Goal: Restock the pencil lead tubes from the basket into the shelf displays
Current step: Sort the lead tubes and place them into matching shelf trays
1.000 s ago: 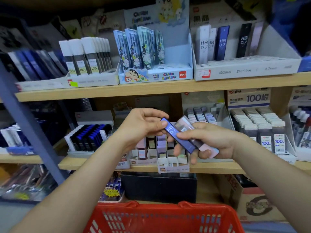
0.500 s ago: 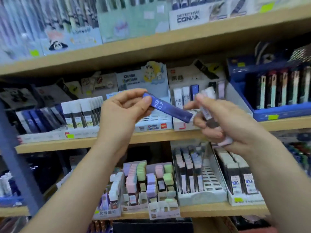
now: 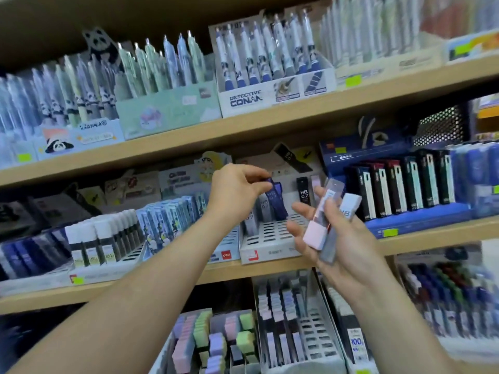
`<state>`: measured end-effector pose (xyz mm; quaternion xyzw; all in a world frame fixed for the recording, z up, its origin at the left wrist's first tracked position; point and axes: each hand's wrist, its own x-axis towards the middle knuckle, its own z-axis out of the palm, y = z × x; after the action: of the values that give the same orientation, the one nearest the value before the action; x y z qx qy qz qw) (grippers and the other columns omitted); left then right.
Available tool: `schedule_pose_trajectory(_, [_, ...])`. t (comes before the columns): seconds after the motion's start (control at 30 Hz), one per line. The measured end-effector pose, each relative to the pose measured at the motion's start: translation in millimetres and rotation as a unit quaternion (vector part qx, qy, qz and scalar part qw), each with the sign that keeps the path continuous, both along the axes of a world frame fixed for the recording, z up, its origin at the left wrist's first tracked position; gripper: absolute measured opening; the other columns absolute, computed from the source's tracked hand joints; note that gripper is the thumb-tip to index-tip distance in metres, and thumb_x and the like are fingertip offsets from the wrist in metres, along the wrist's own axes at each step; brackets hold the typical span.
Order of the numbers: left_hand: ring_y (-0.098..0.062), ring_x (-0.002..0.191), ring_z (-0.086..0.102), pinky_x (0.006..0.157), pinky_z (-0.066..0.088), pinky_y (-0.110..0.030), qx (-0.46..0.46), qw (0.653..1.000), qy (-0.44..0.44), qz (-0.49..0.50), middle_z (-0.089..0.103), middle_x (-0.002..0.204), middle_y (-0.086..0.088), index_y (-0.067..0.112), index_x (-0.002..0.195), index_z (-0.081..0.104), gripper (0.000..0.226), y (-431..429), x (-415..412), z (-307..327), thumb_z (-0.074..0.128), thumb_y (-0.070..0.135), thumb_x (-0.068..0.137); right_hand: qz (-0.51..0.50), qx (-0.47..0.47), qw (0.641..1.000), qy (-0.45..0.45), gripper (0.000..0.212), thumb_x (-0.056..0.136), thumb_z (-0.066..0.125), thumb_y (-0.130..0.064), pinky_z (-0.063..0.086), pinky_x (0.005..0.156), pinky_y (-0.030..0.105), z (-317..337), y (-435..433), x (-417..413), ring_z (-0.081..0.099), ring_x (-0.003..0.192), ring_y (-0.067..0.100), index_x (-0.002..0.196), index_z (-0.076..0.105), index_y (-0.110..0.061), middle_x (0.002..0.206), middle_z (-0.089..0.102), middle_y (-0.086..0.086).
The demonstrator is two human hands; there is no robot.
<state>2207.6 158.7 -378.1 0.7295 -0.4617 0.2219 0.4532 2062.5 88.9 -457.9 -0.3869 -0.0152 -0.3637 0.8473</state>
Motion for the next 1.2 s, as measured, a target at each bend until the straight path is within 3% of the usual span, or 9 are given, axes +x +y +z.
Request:
schedule_pose_trajectory(0.13, [0.000, 0.086, 0.061, 0.081, 0.044, -0.013, 0.037, 0.999, -0.012, 0.029, 0.074, 0.097, 0.004, 0.018, 0.103, 0.076, 0.023, -3.9, 3.1, -0.4, 0.077, 0.019, 0.080, -0.004, 0.020, 1.000, 0.014, 0.029, 0.102, 0.046, -0.030, 0.052, 0.044, 0.023, -2.6, -5.6, 0.0, 0.067, 0.057, 0.018, 0.124, 0.059, -0.018, 0.089, 0.076, 0.012])
schedule_pose_trajectory(0.37, [-0.005, 0.106, 0.059, 0.091, 0.037, -0.014, 0.085, 0.995, -0.049, 0.036, 0.072, 0.111, 0.001, 0.017, 0.108, 0.074, 0.020, -13.2, 7.7, 6.3, 0.066, 0.018, 0.090, 0.013, 0.008, 1.000, 0.021, 0.026, 0.103, 0.043, -0.018, 0.053, 0.044, 0.021, -4.7, -9.0, -2.2, 0.067, 0.057, 0.016, 0.123, 0.057, -0.009, 0.095, 0.075, 0.017])
schedule_pose_trajectory(0.57, [-0.008, 0.107, 0.060, 0.088, 0.036, -0.012, 0.152, 0.980, -0.102, 0.072, 0.070, 0.114, 0.001, 0.016, 0.109, 0.074, 0.020, -26.9, 10.3, 7.0, 0.064, 0.015, 0.091, -0.044, -0.031, 0.998, 0.034, 0.025, 0.096, 0.055, -0.021, 0.036, 0.036, 0.014, -6.1, -4.4, 1.2, 0.060, 0.051, 0.011, 0.119, 0.059, -0.012, 0.091, 0.076, 0.013])
schedule_pose_trajectory(0.7, [-0.010, 0.099, 0.062, 0.085, 0.045, -0.020, 0.156, 0.970, -0.158, 0.103, 0.072, 0.105, 0.003, 0.021, 0.103, 0.075, 0.017, -28.1, 12.7, 8.3, 0.067, 0.016, 0.088, -0.068, -0.051, 0.996, 0.038, 0.025, 0.091, 0.062, -0.021, 0.035, 0.038, 0.015, -6.8, -2.4, 3.8, 0.054, 0.049, 0.011, 0.114, 0.063, -0.010, 0.087, 0.075, 0.015])
schedule_pose_trajectory(0.8, [-0.015, 0.102, 0.063, 0.090, 0.050, -0.031, 0.183, 0.958, -0.195, 0.103, 0.072, 0.109, 0.003, 0.023, 0.109, 0.073, 0.021, -26.4, 9.5, 7.0, 0.062, 0.022, 0.092, -0.068, -0.060, 0.995, 0.050, 0.019, 0.093, 0.061, -0.020, 0.038, 0.040, 0.015, -6.9, -1.8, 4.3, 0.054, 0.050, 0.011, 0.109, 0.066, -0.010, 0.088, 0.076, 0.015])
schedule_pose_trajectory(0.93, [-0.016, 0.108, 0.060, 0.091, 0.047, -0.028, 0.221, 0.955, -0.173, 0.093, 0.068, 0.118, 0.003, 0.027, 0.122, 0.066, 0.029, -22.3, 14.1, 5.3, 0.054, 0.024, 0.096, -0.060, -0.070, 0.994, 0.063, 0.014, 0.095, 0.058, -0.011, 0.037, 0.039, 0.015, -6.8, -2.8, 2.9, 0.054, 0.053, 0.014, 0.105, 0.068, -0.009, 0.091, 0.076, 0.015])
schedule_pose_trajectory(1.0, [-0.020, 0.118, 0.056, 0.099, 0.046, -0.036, 0.234, 0.953, -0.169, 0.094, 0.065, 0.126, 0.002, 0.029, 0.126, 0.062, 0.032, -19.4, 15.5, 4.6, 0.050, 0.029, 0.097, -0.057, -0.075, 0.993, 0.068, 0.017, 0.094, 0.056, -0.006, 0.034, 0.037, 0.014, -6.9, -4.2, 2.7, 0.053, 0.053, 0.014, 0.106, 0.068, -0.009, 0.091, 0.075, 0.015])
schedule_pose_trajectory(1.1, [-0.014, 0.123, 0.053, 0.105, 0.042, -0.035, 0.156, 0.976, -0.142, 0.048, 0.063, 0.128, 0.005, 0.025, 0.127, 0.062, 0.032, -8.0, 1.8, 3.9, 0.047, 0.028, 0.099, -0.060, -0.107, 0.990, 0.075, 0.017, 0.094, 0.057, -0.005, 0.029, 0.035, 0.013, -10.0, -6.6, 3.4, 0.049, 0.051, 0.011, 0.107, 0.068, -0.007, 0.091, 0.075, 0.015])
schedule_pose_trajectory(1.2, [-0.001, 0.106, 0.061, 0.096, 0.049, -0.027, 0.052, 0.994, -0.024, -0.096, 0.069, 0.114, 0.007, 0.019, 0.118, 0.068, 0.026, 14.8, -24.6, 2.0, 0.053, 0.024, 0.098, -0.052, -0.142, 0.985, 0.080, 0.016, 0.090, 0.063, -0.009, 0.026, 0.035, 0.012, -13.4, -6.7, 3.9, 0.047, 0.046, 0.008, 0.105, 0.069, -0.004, 0.087, 0.075, 0.014])
